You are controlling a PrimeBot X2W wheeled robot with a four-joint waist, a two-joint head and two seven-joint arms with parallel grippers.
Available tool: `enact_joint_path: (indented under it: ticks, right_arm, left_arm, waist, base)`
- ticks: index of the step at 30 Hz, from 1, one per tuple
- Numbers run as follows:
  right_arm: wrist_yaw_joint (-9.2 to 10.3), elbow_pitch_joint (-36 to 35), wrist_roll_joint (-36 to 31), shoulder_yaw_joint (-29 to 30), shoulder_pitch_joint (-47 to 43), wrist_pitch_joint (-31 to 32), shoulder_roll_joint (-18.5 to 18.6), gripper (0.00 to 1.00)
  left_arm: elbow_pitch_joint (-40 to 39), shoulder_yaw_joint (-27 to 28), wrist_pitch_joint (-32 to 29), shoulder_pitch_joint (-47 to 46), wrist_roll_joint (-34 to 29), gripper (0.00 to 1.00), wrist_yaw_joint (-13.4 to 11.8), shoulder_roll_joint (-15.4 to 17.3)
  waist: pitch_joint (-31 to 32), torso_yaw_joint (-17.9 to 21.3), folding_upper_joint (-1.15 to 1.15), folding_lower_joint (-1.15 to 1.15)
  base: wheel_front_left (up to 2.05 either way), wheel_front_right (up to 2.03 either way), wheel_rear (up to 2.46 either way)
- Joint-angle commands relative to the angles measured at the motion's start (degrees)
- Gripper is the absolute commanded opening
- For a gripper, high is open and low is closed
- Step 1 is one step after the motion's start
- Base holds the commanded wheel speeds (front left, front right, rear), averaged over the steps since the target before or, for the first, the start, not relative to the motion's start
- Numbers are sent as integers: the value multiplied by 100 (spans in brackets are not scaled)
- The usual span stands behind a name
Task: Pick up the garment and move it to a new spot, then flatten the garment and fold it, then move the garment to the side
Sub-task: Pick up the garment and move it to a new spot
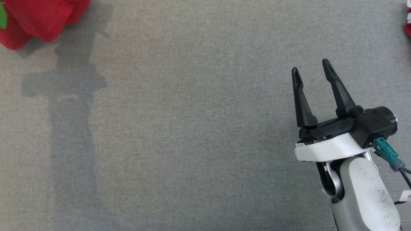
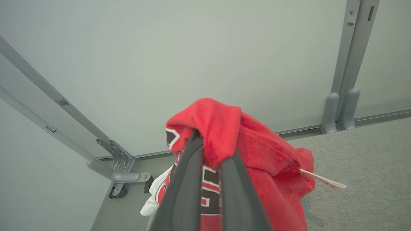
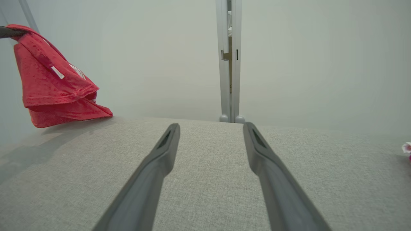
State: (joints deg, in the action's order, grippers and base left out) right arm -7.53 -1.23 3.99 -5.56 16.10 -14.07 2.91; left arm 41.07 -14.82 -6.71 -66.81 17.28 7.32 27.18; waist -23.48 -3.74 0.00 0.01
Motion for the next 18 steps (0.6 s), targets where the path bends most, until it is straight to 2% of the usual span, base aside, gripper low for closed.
enact_joint_path:
  ticks: [1, 6, 11, 18]
  right_arm:
    - [9, 82, 97, 43, -138, -45, 2, 100]
    - [9, 250, 299, 356, -284, -110, 1, 100]
    - [9, 253, 369, 618, -421, -113, -1, 100]
    - [9, 254, 535, 626, -475, -113, -1, 100]
  left_arm:
    - [-190, -167, -79, -19, 86, 0, 16, -67]
    - [-1061, -847, -431, -27, 561, 0, 15, -266]
    - [-1882, -997, -561, 65, 1145, 0, 15, -623]
    - [-2470, -1068, -249, 1368, 1597, 0, -261, -1122]
  waist:
    - [785, 502, 0, -1]
    - [1124, 833, 0, -1]
    - [1140, 1034, 0, -1]
    - [944, 1129, 0, -1]
  base:
    - [0, 0, 0]
    - [0, 0, 0]
    - [0, 0, 0]
    - [0, 0, 0]
